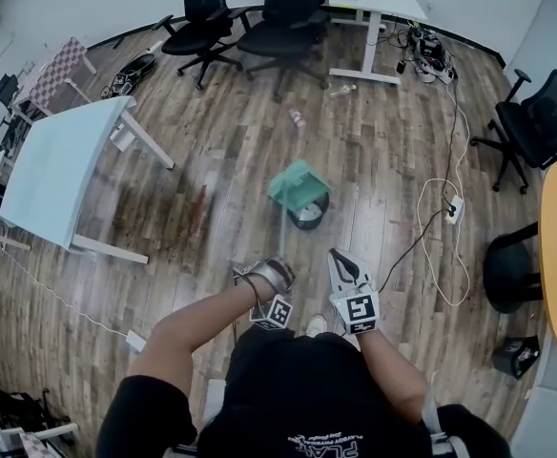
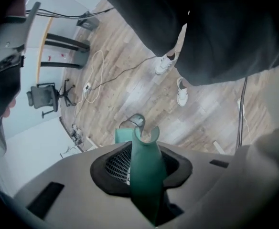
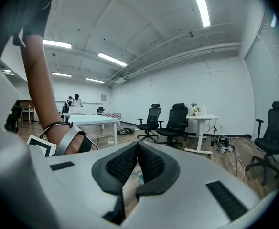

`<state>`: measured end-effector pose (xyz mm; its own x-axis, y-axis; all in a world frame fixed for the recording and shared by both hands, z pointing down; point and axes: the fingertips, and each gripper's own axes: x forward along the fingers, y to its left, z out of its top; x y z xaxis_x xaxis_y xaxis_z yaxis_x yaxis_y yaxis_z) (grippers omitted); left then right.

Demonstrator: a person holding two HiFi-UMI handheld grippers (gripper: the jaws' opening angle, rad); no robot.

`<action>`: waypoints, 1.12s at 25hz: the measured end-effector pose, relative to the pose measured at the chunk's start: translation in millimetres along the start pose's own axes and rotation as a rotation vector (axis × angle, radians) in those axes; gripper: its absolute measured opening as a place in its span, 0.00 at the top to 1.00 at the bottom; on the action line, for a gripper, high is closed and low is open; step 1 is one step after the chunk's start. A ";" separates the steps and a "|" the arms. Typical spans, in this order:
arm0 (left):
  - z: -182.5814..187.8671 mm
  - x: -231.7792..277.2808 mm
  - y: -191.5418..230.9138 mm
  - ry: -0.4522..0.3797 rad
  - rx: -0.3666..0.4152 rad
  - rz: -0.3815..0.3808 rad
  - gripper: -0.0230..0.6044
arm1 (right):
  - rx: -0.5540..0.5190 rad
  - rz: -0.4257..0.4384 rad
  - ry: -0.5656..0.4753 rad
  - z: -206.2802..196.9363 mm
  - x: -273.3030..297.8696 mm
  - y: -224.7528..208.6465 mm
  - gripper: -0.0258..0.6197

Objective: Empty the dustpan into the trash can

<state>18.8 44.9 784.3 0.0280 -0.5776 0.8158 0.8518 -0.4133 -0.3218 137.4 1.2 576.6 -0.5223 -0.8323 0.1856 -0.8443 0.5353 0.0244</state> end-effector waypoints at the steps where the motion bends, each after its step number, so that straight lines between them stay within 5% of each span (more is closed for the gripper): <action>1: -0.8 -1.1 2.4 -0.009 -0.042 0.018 0.77 | -0.003 0.000 0.004 -0.7 -0.6 0.3 0.92; 14: -60.7 -30.1 54.4 -0.091 -0.665 0.156 0.81 | -0.010 -0.010 0.025 -6.9 -0.9 -6.7 0.92; 28: -137.7 -37.4 51.6 -0.136 -1.347 0.222 0.81 | -0.012 0.009 0.019 -9.1 9.0 -0.7 0.92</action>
<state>-10.3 -51.8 671.0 0.2129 -0.6798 0.7018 -0.3373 -0.7253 -0.6002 134.4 -5.3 587.2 -0.5278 -0.8244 0.2046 -0.8377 0.5450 0.0346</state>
